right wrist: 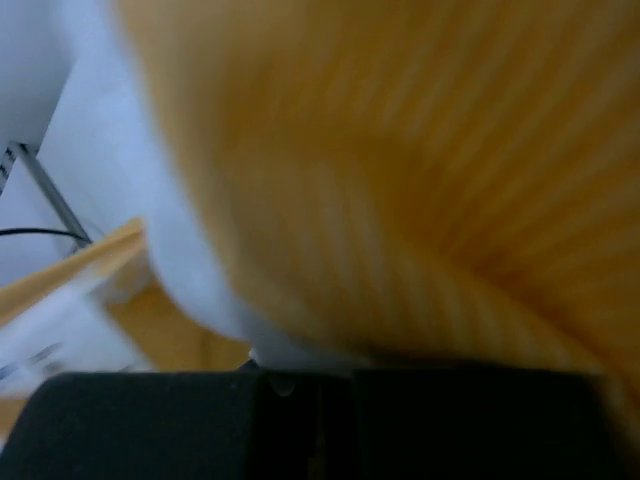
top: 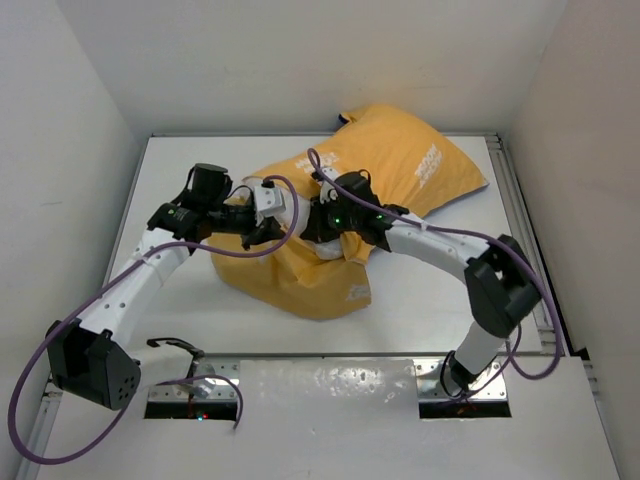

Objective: Put the pillow into the pillowcase

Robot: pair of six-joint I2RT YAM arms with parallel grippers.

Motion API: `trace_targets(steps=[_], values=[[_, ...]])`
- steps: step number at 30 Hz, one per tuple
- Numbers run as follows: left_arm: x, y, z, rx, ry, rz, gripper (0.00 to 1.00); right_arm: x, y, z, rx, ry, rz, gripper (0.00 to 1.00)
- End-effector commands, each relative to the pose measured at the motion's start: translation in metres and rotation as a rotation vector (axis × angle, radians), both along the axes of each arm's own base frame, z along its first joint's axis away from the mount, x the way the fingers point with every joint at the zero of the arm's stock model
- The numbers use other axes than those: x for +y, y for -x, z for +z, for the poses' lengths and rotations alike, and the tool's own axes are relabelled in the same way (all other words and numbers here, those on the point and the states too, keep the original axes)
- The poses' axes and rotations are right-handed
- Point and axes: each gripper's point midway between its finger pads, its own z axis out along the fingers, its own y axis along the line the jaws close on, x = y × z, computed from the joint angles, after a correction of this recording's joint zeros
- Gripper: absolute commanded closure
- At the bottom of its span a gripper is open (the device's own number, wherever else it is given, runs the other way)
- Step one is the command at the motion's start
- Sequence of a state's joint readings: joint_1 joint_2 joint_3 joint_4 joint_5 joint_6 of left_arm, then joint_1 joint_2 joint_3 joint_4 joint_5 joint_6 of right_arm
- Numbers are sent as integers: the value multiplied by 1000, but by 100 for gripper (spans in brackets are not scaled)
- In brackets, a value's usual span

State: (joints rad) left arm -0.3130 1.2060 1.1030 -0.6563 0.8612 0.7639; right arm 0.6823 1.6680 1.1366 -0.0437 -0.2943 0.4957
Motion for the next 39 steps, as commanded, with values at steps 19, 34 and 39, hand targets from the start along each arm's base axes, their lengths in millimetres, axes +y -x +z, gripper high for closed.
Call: trace_targets(steps=[19,34,39], values=[[-4,1,87,-102,213,19,100,-31,-48,-138,193,402,-109,100],[4,-16,30,-158,16,128,100,-26,0,135,-269,-72,198,34],[4,-10,31,-163,12,118,100,-18,-10,139,-216,-181,167,37]])
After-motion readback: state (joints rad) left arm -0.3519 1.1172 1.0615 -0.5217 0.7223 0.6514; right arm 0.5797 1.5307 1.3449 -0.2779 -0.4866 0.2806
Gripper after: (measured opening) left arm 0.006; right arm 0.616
